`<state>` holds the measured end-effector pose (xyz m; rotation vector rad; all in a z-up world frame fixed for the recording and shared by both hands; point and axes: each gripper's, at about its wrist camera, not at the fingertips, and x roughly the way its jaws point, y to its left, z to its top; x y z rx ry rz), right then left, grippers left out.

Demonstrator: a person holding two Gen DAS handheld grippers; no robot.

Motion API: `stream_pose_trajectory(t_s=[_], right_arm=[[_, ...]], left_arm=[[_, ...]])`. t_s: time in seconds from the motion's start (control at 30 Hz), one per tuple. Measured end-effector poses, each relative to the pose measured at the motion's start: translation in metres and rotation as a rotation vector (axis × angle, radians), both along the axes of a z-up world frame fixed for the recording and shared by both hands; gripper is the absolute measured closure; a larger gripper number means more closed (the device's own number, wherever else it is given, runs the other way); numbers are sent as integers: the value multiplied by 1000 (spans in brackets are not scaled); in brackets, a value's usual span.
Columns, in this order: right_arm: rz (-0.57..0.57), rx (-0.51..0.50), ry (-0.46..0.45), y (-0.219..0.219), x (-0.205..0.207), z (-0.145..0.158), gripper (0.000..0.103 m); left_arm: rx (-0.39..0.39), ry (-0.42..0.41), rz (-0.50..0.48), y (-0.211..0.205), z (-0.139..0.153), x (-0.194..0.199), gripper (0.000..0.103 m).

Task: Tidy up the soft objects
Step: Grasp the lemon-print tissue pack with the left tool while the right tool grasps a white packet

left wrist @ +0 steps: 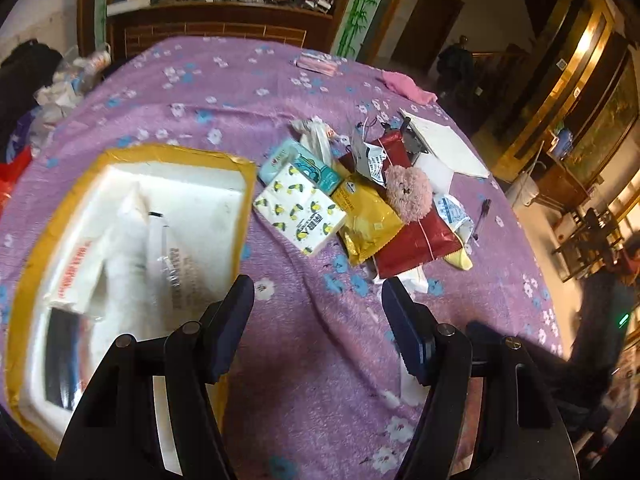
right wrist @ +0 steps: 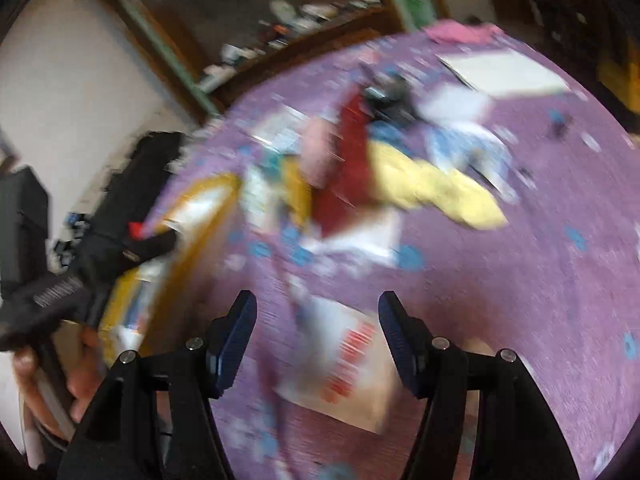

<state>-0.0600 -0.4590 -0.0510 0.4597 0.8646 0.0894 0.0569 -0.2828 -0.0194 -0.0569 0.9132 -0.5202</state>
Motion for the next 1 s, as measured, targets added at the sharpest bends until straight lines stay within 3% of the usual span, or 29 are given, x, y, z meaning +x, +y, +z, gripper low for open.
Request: stream_pose_trajectory(t_s=[0.1, 0.2, 0.3, 0.5, 0.57, 0.67, 0.73, 0.87, 0.93, 1.0], right_arm=[[23, 25, 33, -2, -2, -18, 39], [28, -76, 17, 12, -4, -14, 39], [47, -109, 5, 22, -4, -13, 37], [94, -157, -5, 29, -11, -13, 37], [97, -156, -5, 27, -9, -13, 37], [87, -158, 3, 27, -14, -13, 37], [72, -146, 10, 28, -17, -13, 37], [56, -166, 13, 32, -19, -13, 36], [68, -211, 11, 42, -14, -13, 24], [60, -294, 5, 56, -11, -15, 22]], left_arm=[[7, 34, -1, -9, -1, 21, 36], [22, 96, -1, -23, -8, 48, 36], [20, 127, 2, -39, -13, 74, 36], [76, 243, 97, -58, -37, 115, 37], [113, 217, 117, -60, -37, 115, 46], [98, 212, 111, -55, -36, 107, 56], [53, 212, 94, -45, -28, 97, 74], [28, 199, 46, -32, -25, 78, 80], [15, 179, 14, -29, -20, 63, 81], [-4, 179, -21, -27, -17, 52, 82]])
